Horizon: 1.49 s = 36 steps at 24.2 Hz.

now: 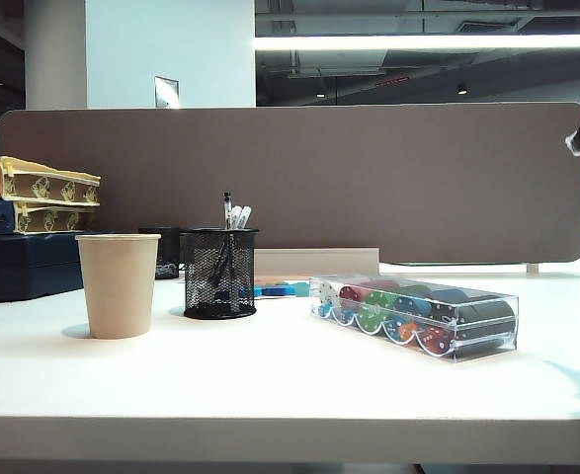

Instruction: Pick up one pen and put it in the pen container.

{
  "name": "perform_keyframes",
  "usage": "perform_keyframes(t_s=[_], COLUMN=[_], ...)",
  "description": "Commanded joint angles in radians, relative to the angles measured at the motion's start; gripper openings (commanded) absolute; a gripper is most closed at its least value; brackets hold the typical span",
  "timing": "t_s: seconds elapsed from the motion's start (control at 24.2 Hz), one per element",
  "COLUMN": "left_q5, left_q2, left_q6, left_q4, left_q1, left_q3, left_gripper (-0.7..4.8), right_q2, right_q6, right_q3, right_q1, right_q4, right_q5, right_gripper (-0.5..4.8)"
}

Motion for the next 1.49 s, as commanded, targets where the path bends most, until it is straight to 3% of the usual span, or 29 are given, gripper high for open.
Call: perform_keyframes(t_s=[0.04,0.17,0.33,0.54,0.83,1.03,1.28,1.49], left_q5=[-0.038,-0.037,-0.03,0.07,0.027,-0.073,-0.071,-0.061], left_q2=[0.0,-0.001,-0.001,-0.001,-0.007,-0.007,-0.005,0.021], left_q6=[0.002,0.0,-0.005,-0.011,0.01,0.045,0.043,0.043], left_q4=[0.06,0.098,0.104,0.105,0.101,0.098,0.073,0.007], left_q1=[0.001,0.001,0.001,-0.002,-0.074,-0.087,-0.087,-0.087], left_q3=[0.002,0.002,0.009,0.054,0.058,0.055,0.052,0.045], left_gripper=[2.38,2.38,2.38,2.38,2.37,2.37,2.39,2.47], right_q2=[0.0,0.0,-0.001,0.0,-0.002,-0.002,0.034,0.095], right_q6=[0.005,0.004,0.006,0.008,-0.046,-0.079,-0.078,-0.078], right_q3=[0.005,0.005,0.033,0.105,0.106,0.106,0.106,0.089], right_q1=[0.001,0.001,0.003,0.008,0.08,0.109,0.103,0.103], right_q4=[0.11,0.182,0.157,0.148,0.124,0.109,0.077,0.117], right_q5=[0.008,0.005,-0.005,-0.048,-0.037,-0.037,-0.018,0.011], right_gripper=[3.05,3.05,3.05,3.03,2.68,2.61,2.68,3.14])
